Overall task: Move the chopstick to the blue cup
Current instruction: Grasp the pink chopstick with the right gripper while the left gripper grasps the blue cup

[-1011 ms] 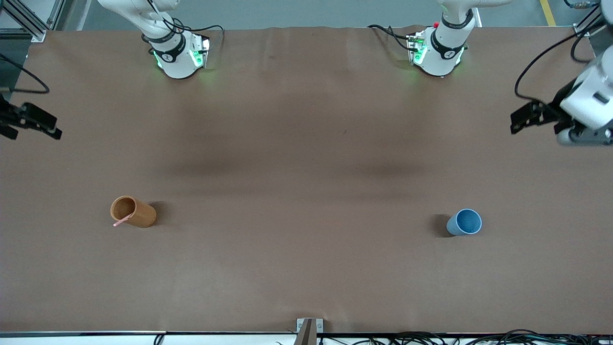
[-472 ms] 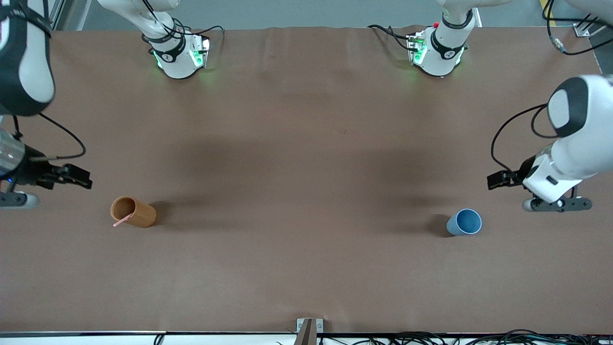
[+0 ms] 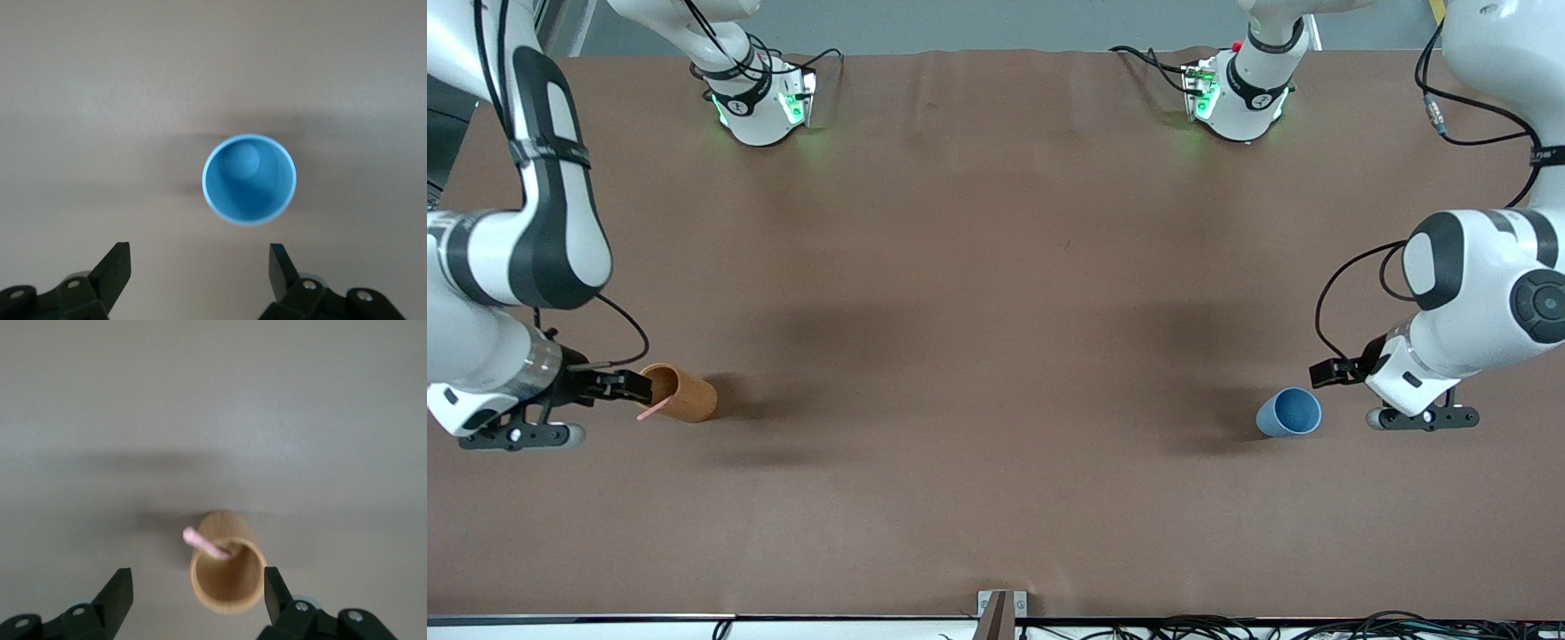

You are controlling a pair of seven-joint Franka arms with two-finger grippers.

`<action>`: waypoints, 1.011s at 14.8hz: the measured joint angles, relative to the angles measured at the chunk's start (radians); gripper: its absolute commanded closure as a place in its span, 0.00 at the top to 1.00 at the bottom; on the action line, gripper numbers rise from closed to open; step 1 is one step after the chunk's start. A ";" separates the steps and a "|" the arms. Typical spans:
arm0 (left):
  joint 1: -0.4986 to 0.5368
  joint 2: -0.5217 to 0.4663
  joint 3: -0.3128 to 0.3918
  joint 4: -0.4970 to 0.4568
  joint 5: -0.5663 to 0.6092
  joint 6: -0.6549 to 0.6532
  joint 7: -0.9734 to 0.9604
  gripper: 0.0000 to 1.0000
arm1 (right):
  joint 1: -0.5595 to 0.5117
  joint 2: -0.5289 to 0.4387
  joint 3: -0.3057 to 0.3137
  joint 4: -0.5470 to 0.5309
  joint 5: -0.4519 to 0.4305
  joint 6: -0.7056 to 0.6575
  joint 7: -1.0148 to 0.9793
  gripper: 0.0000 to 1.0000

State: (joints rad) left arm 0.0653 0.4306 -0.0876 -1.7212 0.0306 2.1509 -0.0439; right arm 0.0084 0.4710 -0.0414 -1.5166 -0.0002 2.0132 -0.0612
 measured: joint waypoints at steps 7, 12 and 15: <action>0.005 0.094 0.000 0.000 0.000 0.125 0.001 0.72 | 0.005 0.054 0.000 0.004 0.000 0.067 -0.003 0.56; 0.005 0.123 0.000 0.000 0.000 0.163 0.001 0.51 | 0.005 0.054 -0.001 0.004 0.000 0.062 -0.004 0.36; 0.005 0.137 -0.001 0.001 0.000 0.170 0.001 0.27 | 0.005 0.054 -0.001 0.004 -0.001 0.062 -0.005 0.27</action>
State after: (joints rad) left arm 0.0701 0.5676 -0.0884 -1.7201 0.0306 2.3206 -0.0428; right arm 0.0131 0.5247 -0.0429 -1.5124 -0.0008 2.0751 -0.0659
